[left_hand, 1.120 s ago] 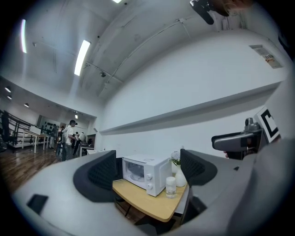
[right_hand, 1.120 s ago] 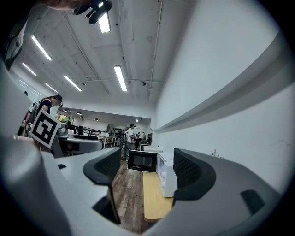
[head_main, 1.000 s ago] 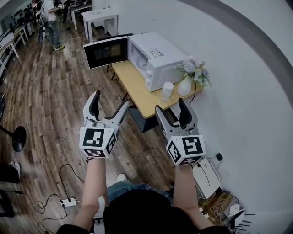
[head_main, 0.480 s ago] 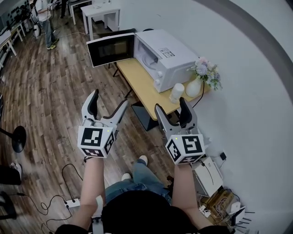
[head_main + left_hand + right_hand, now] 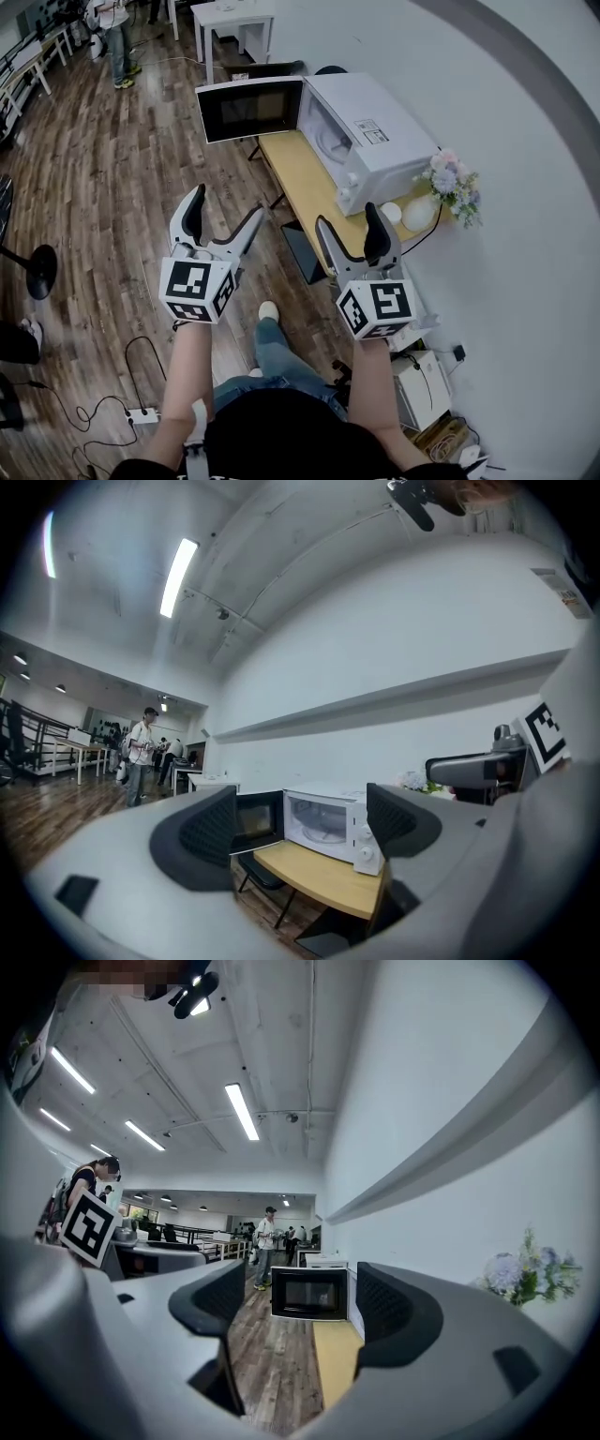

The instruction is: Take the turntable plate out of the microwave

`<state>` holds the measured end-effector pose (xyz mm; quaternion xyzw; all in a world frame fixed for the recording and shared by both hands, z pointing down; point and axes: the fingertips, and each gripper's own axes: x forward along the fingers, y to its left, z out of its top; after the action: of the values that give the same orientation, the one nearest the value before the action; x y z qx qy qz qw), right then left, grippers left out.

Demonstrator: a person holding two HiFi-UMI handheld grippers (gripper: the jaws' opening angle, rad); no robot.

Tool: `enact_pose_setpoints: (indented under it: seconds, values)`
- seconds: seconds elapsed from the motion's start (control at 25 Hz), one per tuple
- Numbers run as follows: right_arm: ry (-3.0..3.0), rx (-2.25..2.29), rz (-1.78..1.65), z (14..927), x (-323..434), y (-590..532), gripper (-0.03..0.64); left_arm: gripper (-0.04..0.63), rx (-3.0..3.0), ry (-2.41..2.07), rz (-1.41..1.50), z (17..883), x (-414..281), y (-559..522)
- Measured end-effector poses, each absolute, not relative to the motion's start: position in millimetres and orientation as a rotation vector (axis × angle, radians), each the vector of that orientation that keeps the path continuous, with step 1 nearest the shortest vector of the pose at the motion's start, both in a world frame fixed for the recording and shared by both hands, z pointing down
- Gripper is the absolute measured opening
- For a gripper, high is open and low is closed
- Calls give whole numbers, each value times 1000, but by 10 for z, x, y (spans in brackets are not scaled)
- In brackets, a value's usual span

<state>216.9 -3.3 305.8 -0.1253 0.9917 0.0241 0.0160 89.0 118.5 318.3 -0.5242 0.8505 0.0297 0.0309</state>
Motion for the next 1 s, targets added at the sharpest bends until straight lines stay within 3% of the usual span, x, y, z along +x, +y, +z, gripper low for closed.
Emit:
enact_pose_setpoints:
  seconds: [0.64, 1.0]
  values:
    - [3064, -334, 76, 2904, 529, -1288, 370, 422, -1569, 2641, 60, 3044, -620, -52]
    - [3038, -375, 110, 2855, 102, -1755, 370, 423, -1678, 2596, 55, 3094, -1061, -704]
